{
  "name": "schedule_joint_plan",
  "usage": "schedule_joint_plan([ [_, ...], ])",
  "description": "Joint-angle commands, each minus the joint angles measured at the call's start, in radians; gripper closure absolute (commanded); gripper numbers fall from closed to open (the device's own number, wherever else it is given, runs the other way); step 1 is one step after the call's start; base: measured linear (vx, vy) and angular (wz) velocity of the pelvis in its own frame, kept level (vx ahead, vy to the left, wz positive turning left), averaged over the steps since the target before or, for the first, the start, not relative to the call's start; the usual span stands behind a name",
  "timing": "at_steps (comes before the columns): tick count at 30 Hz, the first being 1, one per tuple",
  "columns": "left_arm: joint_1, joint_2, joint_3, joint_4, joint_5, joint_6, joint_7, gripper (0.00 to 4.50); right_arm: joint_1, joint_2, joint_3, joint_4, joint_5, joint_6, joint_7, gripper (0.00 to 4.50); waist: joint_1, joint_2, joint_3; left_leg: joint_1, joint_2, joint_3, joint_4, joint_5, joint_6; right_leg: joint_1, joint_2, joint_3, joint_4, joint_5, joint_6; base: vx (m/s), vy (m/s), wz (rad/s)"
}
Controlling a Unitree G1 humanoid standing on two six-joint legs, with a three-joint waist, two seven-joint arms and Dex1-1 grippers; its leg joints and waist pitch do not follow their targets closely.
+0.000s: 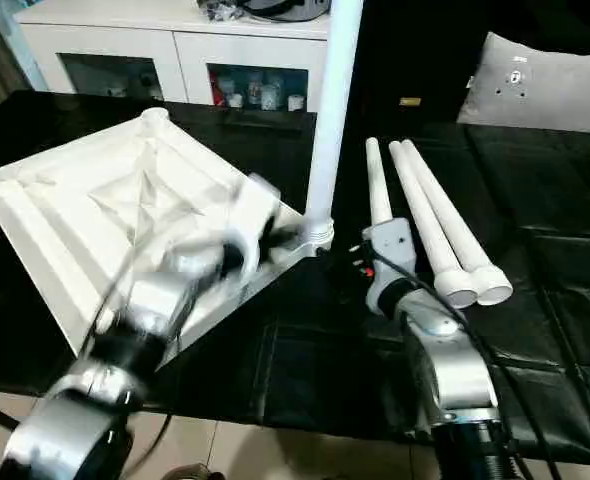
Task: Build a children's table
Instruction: Rotate table base
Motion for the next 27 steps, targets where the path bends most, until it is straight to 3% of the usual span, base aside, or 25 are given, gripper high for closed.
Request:
schedule_joint_plan([
  [1,0.02,0.014,0.012,-0.01,-0.005,0.002,0.004,3.52,0.008,0.001,0.0,-0.031,0.003,0.018,-0.011,0.0,0.003,-0.012,-0.072,0.0,0.05,-0.021,-0.061,-0.102,0.074,0.064,-0.091,0.053,-0.082,-0.181,-0.155,0.0,0.0,0.0],
  [8,0.158,0.169,-0.031,-0.251,0.028,0.093,-0.089,3.52,0.033,-0.007,0.066,-0.056,-0.001,0.032,0.045,0.0,-0.008,-0.003,-0.069,0.004,0.061,-0.026,-0.069,-0.139,0.053,0.057,-0.092,0.054,-0.079,-0.211,-0.159,0.0,0.0,0.0],
  [9,0.158,0.17,-0.031,-0.253,0.029,0.094,-0.09,3.52,0.033,-0.007,0.067,-0.057,-0.001,0.032,0.046,0.0,-0.008,-0.002,-0.067,0.006,0.061,-0.024,-0.069,-0.147,0.051,0.055,-0.09,0.055,-0.082,-0.225,-0.157,0.0,0.0,0.0],
  [11,0.21,0.256,-0.067,-0.332,0.071,0.141,-0.137,3.52,0.045,-0.004,0.103,-0.072,0.009,0.036,0.076,0.0,-0.009,0.0,-0.065,0.007,0.064,-0.027,-0.075,-0.175,0.039,0.053,-0.092,0.056,-0.083,-0.269,-0.147,0.0,0.0,0.0],
  [12,0.216,0.265,-0.071,-0.341,0.076,0.145,-0.142,3.52,0.047,-0.003,0.106,-0.075,0.012,0.039,0.078,0.0,-0.011,-0.004,-0.061,0.008,0.062,-0.026,-0.077,-0.192,0.031,0.05,-0.09,0.056,-0.087,-0.295,-0.138,0.0,0.0,0.0],
  [17,0.273,0.385,-0.055,-0.495,-0.007,0.266,-0.268,3.52,0.055,-0.012,0.129,-0.085,0.01,0.046,0.098,0.0,-0.01,0.0,-0.057,0.012,0.063,-0.027,-0.081,-0.206,0.011,0.047,-0.091,0.061,-0.083,-0.293,-0.148,0.0,0.0,0.0],
  [19,0.281,0.404,-0.051,-0.52,-0.032,0.29,-0.296,3.52,0.058,-0.018,0.135,-0.09,0.012,0.048,0.109,0.0,-0.01,0.002,-0.056,0.011,0.061,-0.025,-0.08,-0.206,0.009,0.046,-0.091,0.062,-0.082,-0.292,-0.15,0.0,0.0,0.0],
  [22,0.297,0.534,-0.1,-0.545,0.012,0.259,-0.405,3.52,0.076,-0.053,0.163,-0.112,0.016,0.042,0.162,0.0,-0.009,0.004,-0.056,0.01,0.061,-0.028,-0.083,-0.203,0.012,0.047,-0.089,0.062,-0.082,-0.28,-0.14,0.0,0.0,0.0],
  [27,0.286,0.592,-0.091,-0.562,0.017,0.297,-0.435,3.52,0.086,-0.066,0.165,-0.123,0.022,0.045,0.173,0.0,-0.019,0.009,-0.055,0.012,0.059,-0.027,-0.081,-0.218,-0.001,0.048,-0.091,0.062,-0.083,-0.295,-0.149,0.0,0.0,0.0],
])
